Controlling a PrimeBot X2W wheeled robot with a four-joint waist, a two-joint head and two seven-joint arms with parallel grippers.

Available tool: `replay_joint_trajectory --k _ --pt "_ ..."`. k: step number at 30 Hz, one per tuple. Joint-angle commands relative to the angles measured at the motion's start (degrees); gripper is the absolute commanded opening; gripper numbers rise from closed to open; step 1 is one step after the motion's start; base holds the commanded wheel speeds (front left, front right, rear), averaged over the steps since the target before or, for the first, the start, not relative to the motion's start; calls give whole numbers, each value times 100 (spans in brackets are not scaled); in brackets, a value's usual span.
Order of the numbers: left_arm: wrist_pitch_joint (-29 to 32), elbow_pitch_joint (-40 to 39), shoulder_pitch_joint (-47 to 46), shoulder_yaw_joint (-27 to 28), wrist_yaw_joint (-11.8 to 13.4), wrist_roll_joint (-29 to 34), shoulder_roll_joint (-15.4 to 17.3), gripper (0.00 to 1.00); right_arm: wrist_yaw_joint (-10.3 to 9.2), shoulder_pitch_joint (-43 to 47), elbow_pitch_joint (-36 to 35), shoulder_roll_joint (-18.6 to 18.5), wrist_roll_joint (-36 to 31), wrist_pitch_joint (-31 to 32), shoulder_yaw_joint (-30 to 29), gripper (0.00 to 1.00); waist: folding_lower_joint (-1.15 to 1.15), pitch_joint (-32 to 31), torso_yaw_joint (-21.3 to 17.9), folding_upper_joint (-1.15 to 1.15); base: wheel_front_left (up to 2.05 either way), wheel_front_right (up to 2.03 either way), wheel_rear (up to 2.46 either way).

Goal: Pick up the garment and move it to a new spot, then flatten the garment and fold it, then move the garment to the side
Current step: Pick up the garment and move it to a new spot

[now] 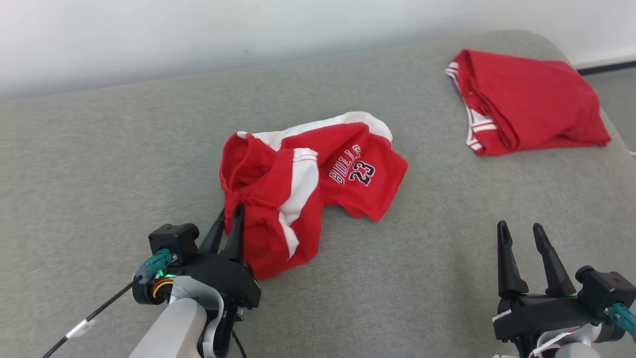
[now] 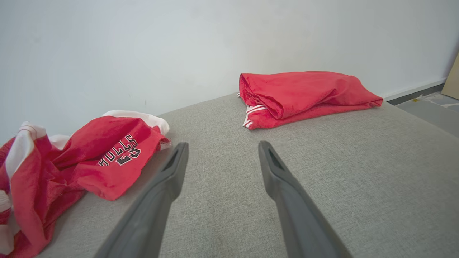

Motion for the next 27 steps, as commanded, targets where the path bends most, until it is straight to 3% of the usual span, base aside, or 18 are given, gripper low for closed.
replay_joint_trajectory --k 1,11,17,27 --pt "-72 -73 88 10 -9 41 10 100 3 79 -30 -47 -29 9 -12 100 0 -184 201 0 0 0 0" --pt "-222 -759 505 374 38 381 229 100 3 330 -186 -96 -92 152 -69 100 0 -626 643 0 0 0 0" --pt "-219 -1568 1228 841 186 934 685 100 3 557 -307 -88 -135 268 -89 100 0 -943 884 0 0 0 0" --pt "-220 -2466 2453 1411 455 1309 1004 100 3 822 -491 -86 -164 397 -87 100 0 -1274 1029 0 0 0 0"
